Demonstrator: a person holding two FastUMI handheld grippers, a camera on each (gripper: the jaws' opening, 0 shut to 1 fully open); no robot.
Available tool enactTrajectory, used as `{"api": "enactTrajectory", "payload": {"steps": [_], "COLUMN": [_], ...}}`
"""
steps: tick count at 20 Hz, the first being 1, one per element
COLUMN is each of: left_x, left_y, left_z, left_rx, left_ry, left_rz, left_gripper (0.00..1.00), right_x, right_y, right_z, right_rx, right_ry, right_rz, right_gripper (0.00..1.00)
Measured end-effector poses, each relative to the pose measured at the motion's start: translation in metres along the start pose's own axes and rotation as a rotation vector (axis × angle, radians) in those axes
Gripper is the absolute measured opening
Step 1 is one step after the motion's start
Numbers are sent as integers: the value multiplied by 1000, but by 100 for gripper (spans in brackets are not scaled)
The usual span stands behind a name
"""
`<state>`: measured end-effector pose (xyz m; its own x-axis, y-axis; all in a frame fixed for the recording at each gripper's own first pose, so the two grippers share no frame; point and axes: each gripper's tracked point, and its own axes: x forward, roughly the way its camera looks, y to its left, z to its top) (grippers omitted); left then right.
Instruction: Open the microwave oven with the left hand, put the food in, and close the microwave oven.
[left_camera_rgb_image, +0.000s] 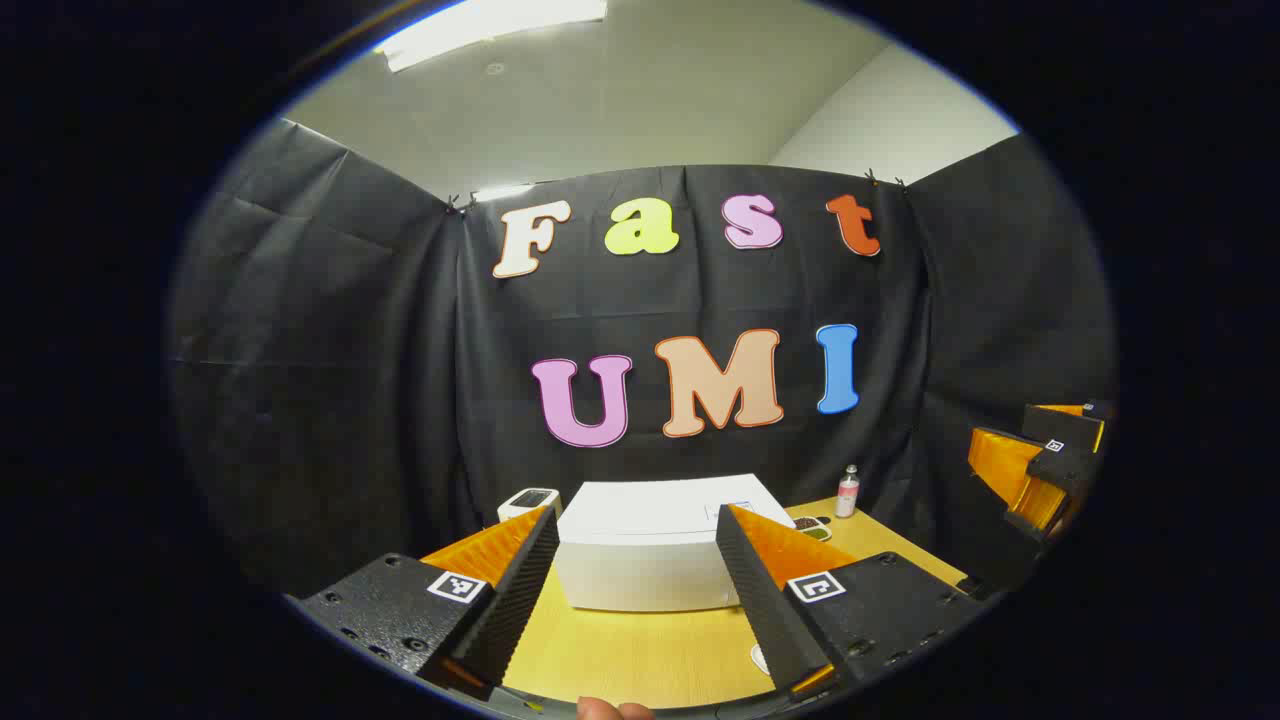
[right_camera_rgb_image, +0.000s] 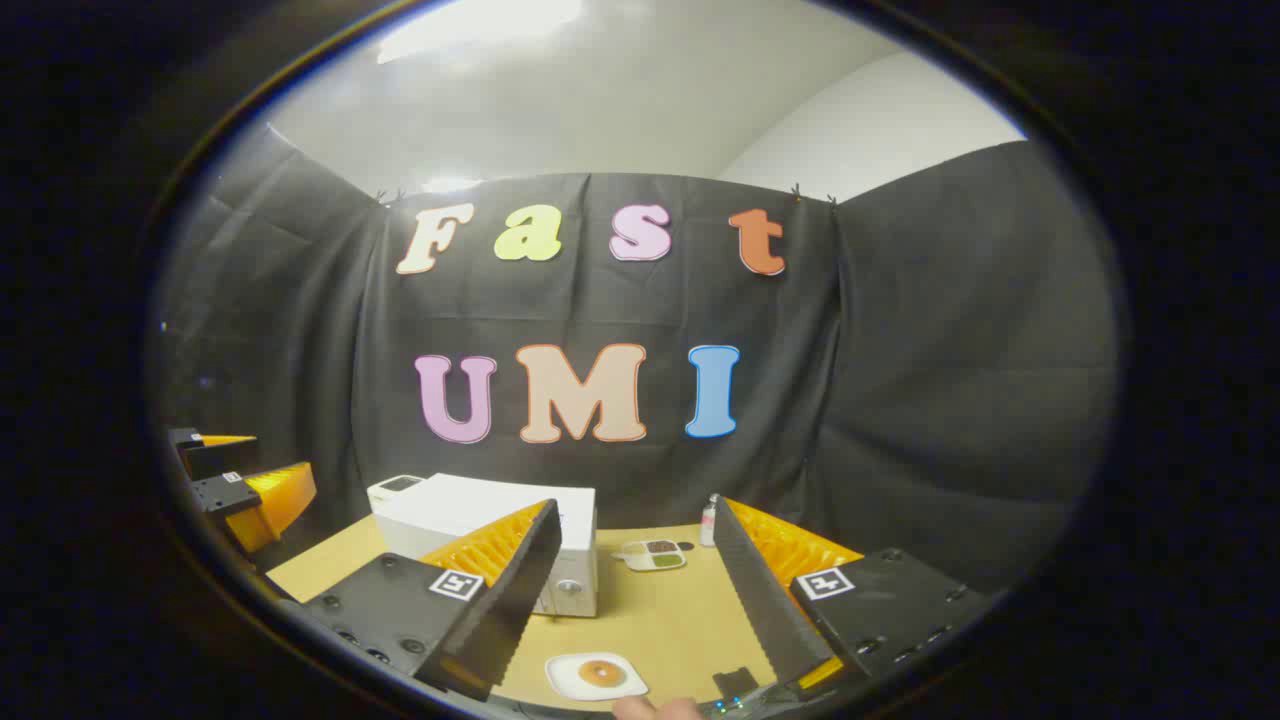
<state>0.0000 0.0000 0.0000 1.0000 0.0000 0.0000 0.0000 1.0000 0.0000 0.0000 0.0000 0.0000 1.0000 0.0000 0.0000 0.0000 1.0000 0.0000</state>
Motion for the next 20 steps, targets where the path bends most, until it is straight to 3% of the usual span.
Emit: {"api": "enactTrajectory", "payload": {"steps": [1,20], "left_x": [0,8], "left_y": [0,2], "left_z": [-1,-3], "left_rx": [1,12], "left_ry": [3,-6], "left_rz": [-1,4], "left_gripper": [94,94], "right_x": [0,10], "right_y": [1,8], "right_z": [0,-4], "right_rx": [-2,-9], "right_ry": [-1,-3], "right_rz": [3,36], "right_gripper": [96,96]}}
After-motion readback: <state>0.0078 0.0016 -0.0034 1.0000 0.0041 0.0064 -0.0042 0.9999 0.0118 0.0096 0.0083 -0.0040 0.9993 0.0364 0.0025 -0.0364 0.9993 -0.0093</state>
